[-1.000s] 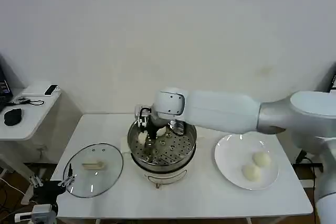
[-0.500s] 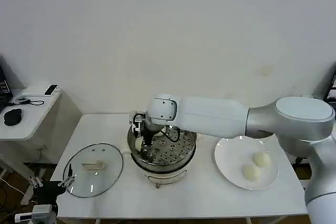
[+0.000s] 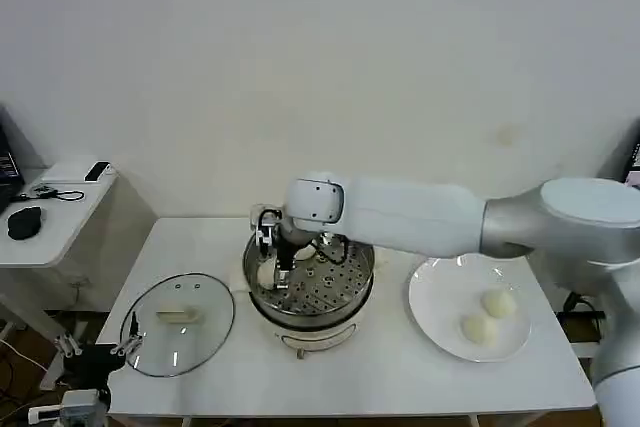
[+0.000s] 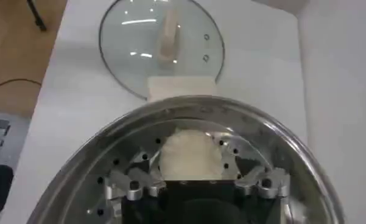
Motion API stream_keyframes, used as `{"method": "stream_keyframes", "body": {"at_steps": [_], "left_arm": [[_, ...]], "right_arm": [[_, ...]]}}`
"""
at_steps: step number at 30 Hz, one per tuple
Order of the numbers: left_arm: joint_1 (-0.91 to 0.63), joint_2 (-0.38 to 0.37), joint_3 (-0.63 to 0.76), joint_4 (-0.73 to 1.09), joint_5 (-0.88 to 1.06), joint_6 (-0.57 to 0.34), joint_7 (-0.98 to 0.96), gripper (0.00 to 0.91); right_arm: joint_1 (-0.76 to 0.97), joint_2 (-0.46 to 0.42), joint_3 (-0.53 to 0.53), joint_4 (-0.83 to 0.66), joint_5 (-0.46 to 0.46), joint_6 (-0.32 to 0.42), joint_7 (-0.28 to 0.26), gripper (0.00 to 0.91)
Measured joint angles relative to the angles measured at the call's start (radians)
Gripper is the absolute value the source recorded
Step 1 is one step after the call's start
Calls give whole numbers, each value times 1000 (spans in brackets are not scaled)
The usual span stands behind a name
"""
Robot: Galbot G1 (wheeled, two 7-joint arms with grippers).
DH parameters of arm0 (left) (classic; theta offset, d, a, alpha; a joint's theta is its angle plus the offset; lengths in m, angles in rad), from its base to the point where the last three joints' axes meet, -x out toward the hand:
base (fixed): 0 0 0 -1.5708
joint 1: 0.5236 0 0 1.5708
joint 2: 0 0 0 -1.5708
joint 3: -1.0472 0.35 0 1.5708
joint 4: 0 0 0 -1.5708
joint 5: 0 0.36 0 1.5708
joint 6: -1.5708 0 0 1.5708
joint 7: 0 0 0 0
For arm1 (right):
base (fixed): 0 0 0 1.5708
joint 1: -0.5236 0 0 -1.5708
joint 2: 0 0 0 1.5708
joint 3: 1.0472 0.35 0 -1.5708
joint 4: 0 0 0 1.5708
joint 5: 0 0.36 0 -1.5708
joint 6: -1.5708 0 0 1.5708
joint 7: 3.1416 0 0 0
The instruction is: Take steamed baozi put them in steamer then cover it.
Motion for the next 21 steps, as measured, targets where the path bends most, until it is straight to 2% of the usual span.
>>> {"method": "stream_keyframes", "body": {"at_steps": [8, 21], "left_arm": [[-1, 7, 13, 0, 3, 4, 5, 907], [3, 7, 45, -5, 23, 1, 4, 907]], "right_arm": [[87, -175, -7, 126, -58, 31, -45, 907], [105, -569, -7, 256, -320, 175, -201, 907]]}}
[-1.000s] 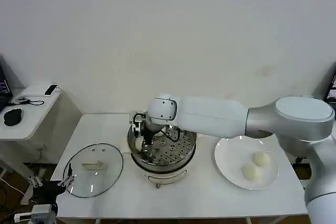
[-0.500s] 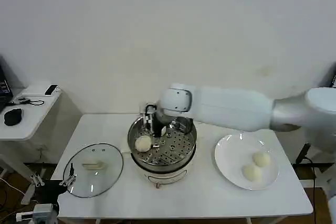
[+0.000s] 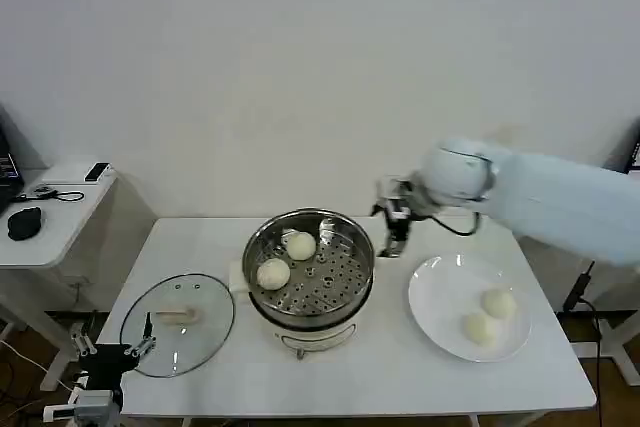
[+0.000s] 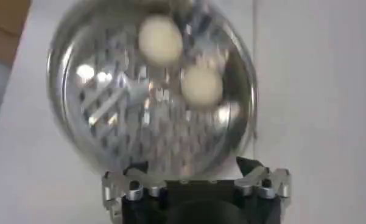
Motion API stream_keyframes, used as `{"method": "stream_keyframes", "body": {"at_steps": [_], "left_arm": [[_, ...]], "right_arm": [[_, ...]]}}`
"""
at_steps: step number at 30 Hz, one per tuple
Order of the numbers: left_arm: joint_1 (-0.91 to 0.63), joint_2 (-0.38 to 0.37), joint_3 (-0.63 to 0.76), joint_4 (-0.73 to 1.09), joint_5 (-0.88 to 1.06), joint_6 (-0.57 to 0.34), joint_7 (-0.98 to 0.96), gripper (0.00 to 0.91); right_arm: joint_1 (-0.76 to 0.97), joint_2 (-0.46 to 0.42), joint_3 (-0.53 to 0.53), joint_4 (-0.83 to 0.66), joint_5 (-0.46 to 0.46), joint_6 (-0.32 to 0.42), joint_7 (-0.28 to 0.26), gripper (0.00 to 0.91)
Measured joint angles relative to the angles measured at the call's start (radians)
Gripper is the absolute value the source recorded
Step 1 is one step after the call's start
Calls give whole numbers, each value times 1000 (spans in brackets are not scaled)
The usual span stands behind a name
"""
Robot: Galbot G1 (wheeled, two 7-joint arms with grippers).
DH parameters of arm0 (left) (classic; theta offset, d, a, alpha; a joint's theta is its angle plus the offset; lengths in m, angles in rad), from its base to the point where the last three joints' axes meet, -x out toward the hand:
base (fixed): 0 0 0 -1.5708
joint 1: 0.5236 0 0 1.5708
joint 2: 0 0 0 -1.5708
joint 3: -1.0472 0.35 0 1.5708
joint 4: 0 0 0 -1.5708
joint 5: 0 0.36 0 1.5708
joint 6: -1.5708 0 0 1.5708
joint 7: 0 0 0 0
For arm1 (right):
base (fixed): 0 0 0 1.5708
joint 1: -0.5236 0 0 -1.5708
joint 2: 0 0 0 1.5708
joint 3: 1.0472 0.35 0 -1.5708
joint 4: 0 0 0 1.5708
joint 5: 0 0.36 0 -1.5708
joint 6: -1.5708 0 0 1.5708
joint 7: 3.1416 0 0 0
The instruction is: Take steamed baozi put them in steamer then cover it.
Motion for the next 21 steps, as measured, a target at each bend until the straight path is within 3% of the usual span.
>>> {"method": "stream_keyframes", "body": {"at_steps": [9, 21], "left_arm": [[-3, -4, 15, 6, 7, 0, 0, 907], [8, -9, 11, 8, 15, 3, 2, 907]], "right_arm": [[-129, -199, 63, 18, -185, 115, -56, 907], [-379, -317, 212, 4, -362, 187, -129, 907]]}}
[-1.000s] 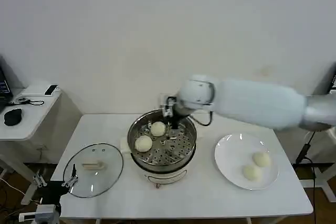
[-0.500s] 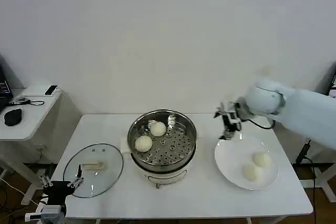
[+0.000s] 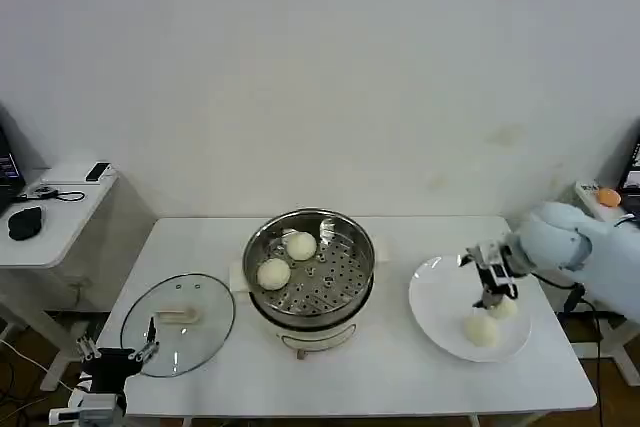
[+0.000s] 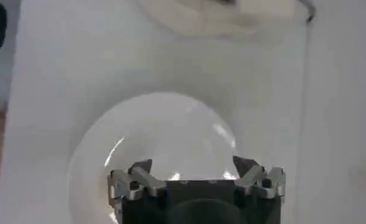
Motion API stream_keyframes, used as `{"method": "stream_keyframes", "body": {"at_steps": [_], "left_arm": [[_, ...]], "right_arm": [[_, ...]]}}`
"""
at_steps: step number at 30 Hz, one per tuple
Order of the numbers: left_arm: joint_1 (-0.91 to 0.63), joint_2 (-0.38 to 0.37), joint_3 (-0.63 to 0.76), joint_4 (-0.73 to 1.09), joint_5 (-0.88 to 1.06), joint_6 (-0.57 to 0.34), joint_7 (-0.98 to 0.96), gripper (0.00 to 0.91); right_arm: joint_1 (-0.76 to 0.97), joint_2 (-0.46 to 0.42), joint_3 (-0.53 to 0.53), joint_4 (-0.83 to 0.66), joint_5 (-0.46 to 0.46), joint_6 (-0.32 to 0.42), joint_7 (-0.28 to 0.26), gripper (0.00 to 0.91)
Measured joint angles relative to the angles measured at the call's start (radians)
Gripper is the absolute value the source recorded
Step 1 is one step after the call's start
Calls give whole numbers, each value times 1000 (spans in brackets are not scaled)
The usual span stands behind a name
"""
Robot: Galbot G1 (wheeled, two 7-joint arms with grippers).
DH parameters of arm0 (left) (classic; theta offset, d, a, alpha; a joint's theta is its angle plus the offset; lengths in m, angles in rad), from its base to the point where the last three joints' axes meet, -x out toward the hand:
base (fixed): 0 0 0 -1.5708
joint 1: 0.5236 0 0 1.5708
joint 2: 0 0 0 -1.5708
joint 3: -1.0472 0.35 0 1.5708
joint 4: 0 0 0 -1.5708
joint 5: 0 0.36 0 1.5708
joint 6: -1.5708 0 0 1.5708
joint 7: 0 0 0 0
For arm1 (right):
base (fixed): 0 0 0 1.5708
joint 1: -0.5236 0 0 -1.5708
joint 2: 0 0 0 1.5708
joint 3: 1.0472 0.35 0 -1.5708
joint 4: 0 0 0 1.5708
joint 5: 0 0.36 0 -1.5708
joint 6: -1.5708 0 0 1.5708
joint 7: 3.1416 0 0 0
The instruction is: Take steamed baozi put them in steamer then cover it.
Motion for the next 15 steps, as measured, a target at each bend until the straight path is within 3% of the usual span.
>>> {"method": "stream_keyframes", "body": {"at_steps": [15], "left_arm": [[-9, -1, 9, 23, 6, -1, 0, 907]], "right_arm": [[-251, -9, 164, -56, -111, 38, -28, 907]]}}
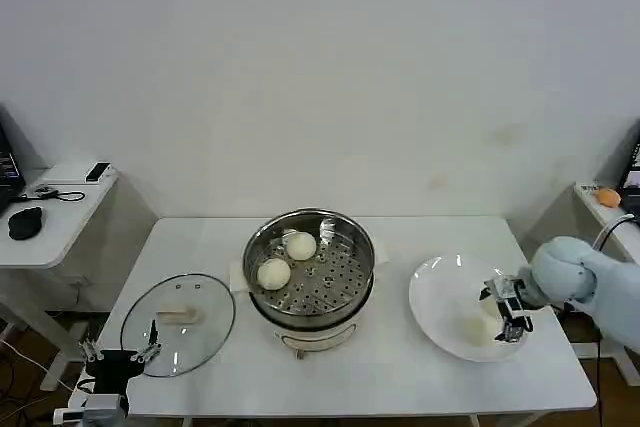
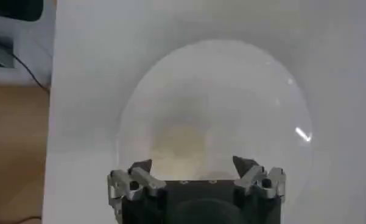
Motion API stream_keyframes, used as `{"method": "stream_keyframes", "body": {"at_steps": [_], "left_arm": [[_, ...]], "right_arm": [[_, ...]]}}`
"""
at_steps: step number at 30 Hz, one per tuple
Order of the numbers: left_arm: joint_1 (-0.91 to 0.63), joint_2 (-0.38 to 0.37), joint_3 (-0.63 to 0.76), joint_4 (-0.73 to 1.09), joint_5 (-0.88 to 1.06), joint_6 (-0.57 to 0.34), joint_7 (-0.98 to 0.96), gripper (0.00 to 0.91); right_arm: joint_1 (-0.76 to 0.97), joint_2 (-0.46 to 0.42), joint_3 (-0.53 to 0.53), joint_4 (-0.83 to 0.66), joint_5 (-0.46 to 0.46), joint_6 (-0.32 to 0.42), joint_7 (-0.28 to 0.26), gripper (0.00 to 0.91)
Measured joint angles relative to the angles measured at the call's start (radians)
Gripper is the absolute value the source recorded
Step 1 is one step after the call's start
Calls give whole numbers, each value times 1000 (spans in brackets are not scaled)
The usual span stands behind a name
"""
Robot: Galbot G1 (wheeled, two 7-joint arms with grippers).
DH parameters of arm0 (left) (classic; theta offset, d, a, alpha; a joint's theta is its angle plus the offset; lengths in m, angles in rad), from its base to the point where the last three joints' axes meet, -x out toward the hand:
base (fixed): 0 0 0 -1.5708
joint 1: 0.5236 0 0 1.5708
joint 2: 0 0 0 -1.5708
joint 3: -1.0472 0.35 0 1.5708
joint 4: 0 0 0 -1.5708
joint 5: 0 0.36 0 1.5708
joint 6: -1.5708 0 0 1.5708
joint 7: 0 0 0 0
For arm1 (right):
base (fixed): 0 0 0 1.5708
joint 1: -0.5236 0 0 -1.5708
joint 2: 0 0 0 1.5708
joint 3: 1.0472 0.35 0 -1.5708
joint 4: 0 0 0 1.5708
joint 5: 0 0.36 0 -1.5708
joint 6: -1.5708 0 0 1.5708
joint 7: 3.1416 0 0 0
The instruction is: Take steamed baozi put them in steamer then cover it.
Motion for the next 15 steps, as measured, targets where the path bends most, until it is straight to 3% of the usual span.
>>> {"method": "stream_keyframes", "body": {"at_steps": [7, 15], "left_arm": [[-3, 2, -1, 12, 1, 0, 0, 907], [0, 3, -8, 14, 0, -1, 0, 907]], "right_arm": [[-59, 29, 37, -49, -27, 5, 3, 907], [-92, 67, 55, -97, -29, -7, 7, 796]]}}
